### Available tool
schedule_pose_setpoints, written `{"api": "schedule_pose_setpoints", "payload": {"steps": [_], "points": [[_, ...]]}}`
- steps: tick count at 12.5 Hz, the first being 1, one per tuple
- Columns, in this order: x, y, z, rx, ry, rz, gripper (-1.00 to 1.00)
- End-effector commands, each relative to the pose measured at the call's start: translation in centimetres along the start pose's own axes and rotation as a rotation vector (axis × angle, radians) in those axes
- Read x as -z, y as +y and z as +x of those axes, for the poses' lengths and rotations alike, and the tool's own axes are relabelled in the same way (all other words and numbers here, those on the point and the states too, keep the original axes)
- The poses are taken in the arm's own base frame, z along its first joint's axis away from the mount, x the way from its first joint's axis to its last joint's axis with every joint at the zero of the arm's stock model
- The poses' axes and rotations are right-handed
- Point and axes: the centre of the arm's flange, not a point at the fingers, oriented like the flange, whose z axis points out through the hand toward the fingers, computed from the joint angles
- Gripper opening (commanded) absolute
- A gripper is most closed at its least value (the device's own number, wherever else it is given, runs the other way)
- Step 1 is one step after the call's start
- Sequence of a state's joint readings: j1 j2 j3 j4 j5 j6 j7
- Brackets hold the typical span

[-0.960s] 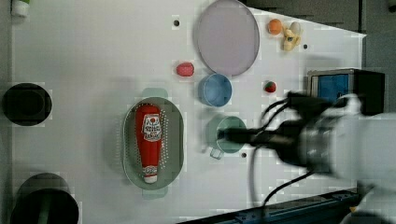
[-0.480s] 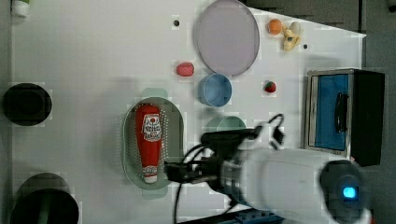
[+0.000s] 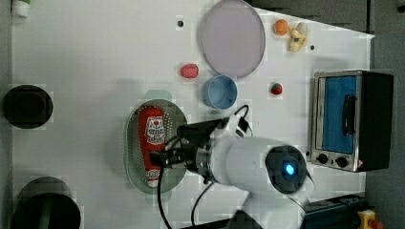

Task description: Pick ketchup from strainer and place it on the table

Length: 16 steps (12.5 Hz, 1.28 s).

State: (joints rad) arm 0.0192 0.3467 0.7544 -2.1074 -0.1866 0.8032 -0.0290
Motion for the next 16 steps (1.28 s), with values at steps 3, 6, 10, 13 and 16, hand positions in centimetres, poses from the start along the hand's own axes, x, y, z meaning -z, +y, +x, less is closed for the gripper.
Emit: {"api": "schedule_pose_setpoints", "payload": {"steps": [3, 6, 10, 13, 16], "points": [[-4.6, 1.7, 1.1, -0.164, 0.0, 0.03, 1.0], [-7.7, 1.9, 1.1, -0.191, 0.003, 0.023, 1.0], [-10.8, 2.5, 1.5, -0.153, 0.021, 0.03, 1.0], [-11.7, 2.5, 1.6, -0.15, 0.023, 0.023, 0.68], [-11.4, 2.2, 1.6, -0.144, 0.03, 0.022, 0.13]]}}
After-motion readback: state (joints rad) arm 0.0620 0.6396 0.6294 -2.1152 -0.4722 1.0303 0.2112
